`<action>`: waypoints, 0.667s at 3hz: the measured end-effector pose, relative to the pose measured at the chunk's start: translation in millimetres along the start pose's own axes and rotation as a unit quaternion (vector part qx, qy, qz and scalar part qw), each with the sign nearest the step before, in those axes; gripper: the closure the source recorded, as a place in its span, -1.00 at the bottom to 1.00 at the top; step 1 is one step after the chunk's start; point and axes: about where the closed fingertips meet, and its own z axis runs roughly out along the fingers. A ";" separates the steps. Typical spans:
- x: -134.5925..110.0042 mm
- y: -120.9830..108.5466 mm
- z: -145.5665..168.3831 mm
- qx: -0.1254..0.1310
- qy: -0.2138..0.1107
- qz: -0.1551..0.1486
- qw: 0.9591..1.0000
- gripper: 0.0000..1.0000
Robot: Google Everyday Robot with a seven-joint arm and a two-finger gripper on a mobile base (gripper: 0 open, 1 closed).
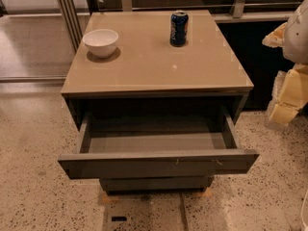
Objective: Close top drawer
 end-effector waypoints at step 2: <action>0.0 0.0 0.0 0.000 0.000 0.000 1.000 -0.63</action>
Offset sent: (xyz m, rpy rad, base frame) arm 0.0000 0.0000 0.0000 0.0000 0.0000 0.0000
